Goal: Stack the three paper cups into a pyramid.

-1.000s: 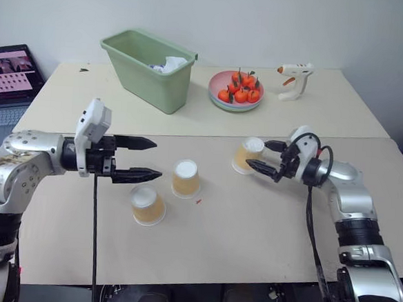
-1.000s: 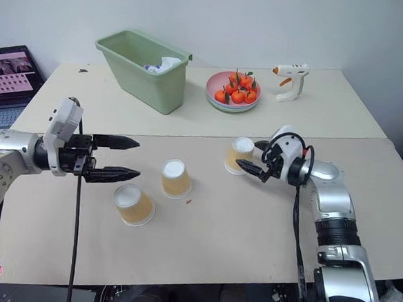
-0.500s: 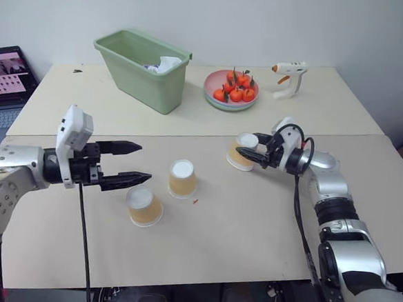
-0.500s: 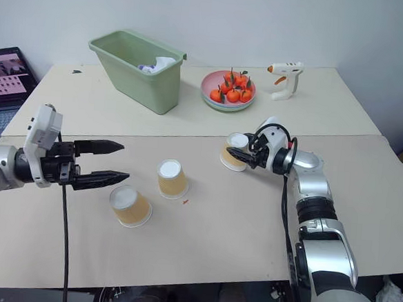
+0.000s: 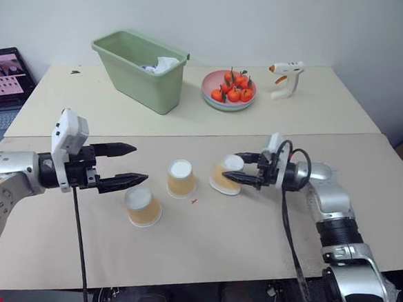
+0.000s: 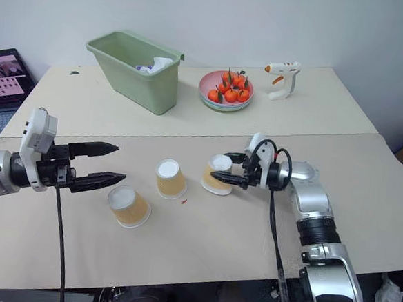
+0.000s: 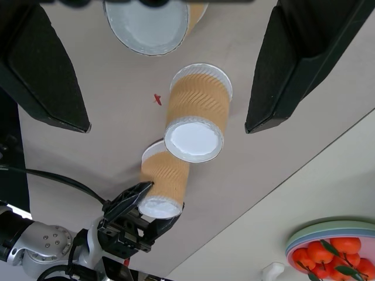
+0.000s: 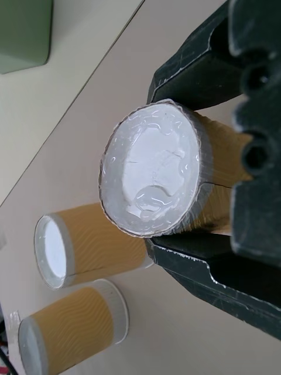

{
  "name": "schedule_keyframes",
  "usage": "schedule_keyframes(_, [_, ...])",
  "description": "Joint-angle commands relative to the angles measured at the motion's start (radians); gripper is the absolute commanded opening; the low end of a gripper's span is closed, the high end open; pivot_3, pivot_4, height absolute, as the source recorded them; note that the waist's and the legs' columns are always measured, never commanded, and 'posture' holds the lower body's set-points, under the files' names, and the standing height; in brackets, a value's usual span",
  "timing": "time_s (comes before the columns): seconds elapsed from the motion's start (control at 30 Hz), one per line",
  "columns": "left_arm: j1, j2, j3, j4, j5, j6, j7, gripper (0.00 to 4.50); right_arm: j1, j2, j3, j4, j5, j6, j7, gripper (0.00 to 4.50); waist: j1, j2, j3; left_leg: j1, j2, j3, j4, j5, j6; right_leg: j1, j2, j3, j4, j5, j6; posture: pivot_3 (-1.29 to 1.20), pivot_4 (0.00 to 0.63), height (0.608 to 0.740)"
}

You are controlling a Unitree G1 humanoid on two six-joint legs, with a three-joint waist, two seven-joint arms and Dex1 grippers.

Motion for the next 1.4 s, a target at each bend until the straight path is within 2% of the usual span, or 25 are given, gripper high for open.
schedule_keyframes(0.03, [-0.002,0.002,0.031,-0.026,-0.019,-0.010,0.012,4.50,-0.010,0.015,0.002,-0.035,0.014,0.007,-0.016,2.73,0.001,0.000,0.000,0.000,0.000,0.000,0.000,0.000,0.000,0.000,0.000,0.000,0.000,0.000,0.000,0.00,0.150,0.725])
schedule_keyframes(0.67, [0.024,0.005,0.060,-0.045,-0.048,-0.011,0.055,4.50,-0.009,0.077,0.038,-0.007,-0.006,-0.020,-0.005,2.73,-0.001,0.000,0.000,0.001,0.000,0.000,0.002,0.000,0.000,0.000,0.001,0.001,0.000,0.000,-0.001,0.00,0.150,0.725])
schedule_keyframes(0.73, [0.022,0.005,0.060,-0.043,-0.050,-0.011,0.058,4.50,-0.005,0.076,0.044,-0.002,-0.012,-0.023,0.001,3.72,-0.001,0.000,0.000,0.001,0.000,0.000,0.002,0.000,0.000,0.000,0.001,0.001,0.000,0.001,-0.001,0.00,0.150,0.725])
schedule_keyframes(0.83, [0.014,0.002,0.052,-0.039,-0.049,-0.015,0.062,4.50,-0.003,0.062,0.056,0.009,-0.041,-0.029,-0.019,4.48,0.001,0.000,0.000,0.001,0.000,0.000,0.003,0.000,0.000,0.000,0.001,0.001,0.001,0.001,-0.001,0.00,0.150,0.725])
schedule_keyframes(1.03, [-0.008,-0.008,0.028,-0.014,-0.045,-0.026,0.057,4.50,0.022,-0.024,0.002,-0.072,0.089,0.109,0.115,4.48,0.005,0.000,0.000,0.000,0.000,0.000,0.006,-0.001,0.001,0.000,0.001,0.001,0.001,0.001,-0.001,0.00,0.150,0.725])
schedule_keyframes(1.27, [-0.050,-0.027,0.005,0.034,-0.044,-0.029,0.044,4.50,0.039,-0.107,-0.045,-0.088,0.149,0.178,0.140,4.48,0.009,0.000,0.000,0.000,0.001,0.000,0.007,-0.003,0.005,0.000,0.003,0.001,0.001,0.002,-0.002,0.00,0.150,0.725])
schedule_keyframes(1.4, [-0.071,-0.040,0.014,0.076,-0.052,-0.021,0.053,4.50,0.074,-0.158,-0.069,-0.092,0.130,0.156,0.128,4.48,0.011,0.000,0.000,0.000,0.001,0.000,0.007,-0.003,0.005,0.000,0.003,0.002,0.001,0.002,-0.002,0.00,0.150,0.725])
